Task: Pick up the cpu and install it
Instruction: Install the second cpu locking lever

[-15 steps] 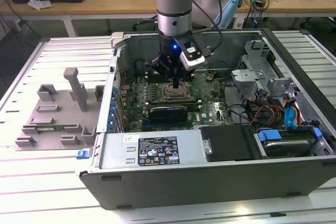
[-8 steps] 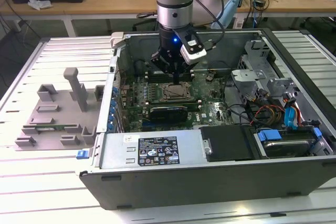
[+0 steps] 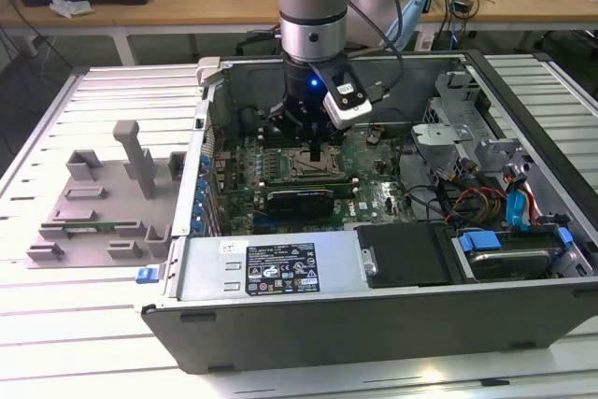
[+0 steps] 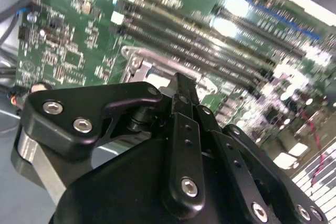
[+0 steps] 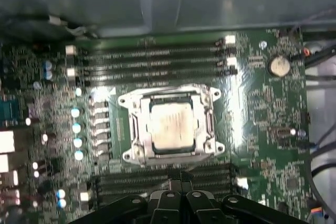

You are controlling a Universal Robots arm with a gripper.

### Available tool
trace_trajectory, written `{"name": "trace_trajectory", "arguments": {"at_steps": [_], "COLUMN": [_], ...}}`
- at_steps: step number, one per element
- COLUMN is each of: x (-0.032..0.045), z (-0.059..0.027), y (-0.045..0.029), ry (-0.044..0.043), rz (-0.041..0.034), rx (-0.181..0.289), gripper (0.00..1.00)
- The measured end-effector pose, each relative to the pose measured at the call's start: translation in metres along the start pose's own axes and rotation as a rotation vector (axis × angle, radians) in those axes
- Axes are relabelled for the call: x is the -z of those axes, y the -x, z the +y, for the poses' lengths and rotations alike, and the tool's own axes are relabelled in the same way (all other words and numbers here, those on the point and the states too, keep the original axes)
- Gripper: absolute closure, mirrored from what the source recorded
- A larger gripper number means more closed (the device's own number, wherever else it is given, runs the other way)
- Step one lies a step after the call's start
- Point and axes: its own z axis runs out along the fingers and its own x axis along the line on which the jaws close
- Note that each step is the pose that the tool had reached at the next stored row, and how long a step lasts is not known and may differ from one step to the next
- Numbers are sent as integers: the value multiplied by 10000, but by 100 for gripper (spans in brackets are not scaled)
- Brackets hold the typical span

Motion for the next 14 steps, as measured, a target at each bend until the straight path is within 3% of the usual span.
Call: {"name": "trace_trajectory", "arguments": {"at_steps": [4,14], "x": [-12,-147], "z": [-95,-100], "y": [6,-105], "ry": [-1,48], "rz": [0,0], "rx": [1,299], "gripper": [89,89]}}
